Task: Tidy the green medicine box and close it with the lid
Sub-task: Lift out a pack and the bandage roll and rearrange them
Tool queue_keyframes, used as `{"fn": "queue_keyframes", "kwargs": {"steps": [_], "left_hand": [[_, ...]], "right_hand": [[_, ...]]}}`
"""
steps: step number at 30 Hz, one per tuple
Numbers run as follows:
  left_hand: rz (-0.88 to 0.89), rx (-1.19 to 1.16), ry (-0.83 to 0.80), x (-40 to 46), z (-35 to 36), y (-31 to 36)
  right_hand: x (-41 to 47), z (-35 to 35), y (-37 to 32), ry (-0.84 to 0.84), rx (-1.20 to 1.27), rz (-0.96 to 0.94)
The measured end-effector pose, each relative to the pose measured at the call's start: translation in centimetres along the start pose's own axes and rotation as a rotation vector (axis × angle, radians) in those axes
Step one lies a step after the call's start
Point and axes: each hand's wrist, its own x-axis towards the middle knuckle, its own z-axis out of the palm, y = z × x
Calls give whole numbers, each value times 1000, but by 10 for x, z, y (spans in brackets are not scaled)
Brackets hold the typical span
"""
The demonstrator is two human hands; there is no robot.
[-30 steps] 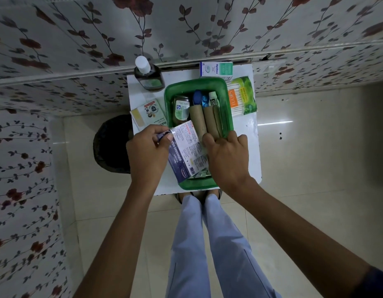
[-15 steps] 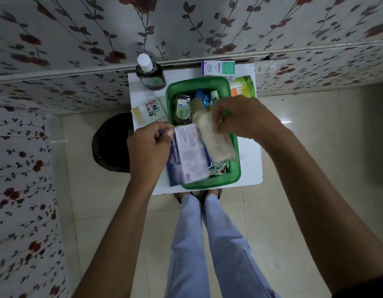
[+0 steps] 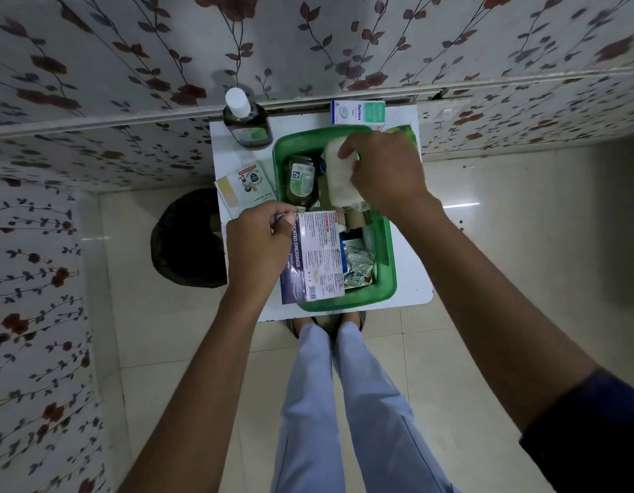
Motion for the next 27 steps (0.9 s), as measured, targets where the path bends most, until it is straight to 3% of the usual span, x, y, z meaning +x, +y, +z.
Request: {"fn": "queue_keyframes", "kwargs": {"steps": [4,8,13,18,22,24,27], "left_hand": [[56,-28,-26,2,6,4],[36,-72,-73,1,12,10],[80,-35,-35,-5,9,1],[10,-130,127,-9,-1,-20],[-98,-174,151,-8,-2,-35],[-126,-201,144,-8,-1,-37],[-149,-230,130,-7,2,-42]], "right_hand": [[-18,-22,9,91,124,-34],[-51,-19,15,-306,214,-47],[-53,-2,21,-107,216,-196],[-40,-9,-5,-347,-84,-494],[-51,13,-31,-500,-491,-669],[-56,25,-28,-492,-531,-690],[-59,36,-11,-421,-380,-609]]}}
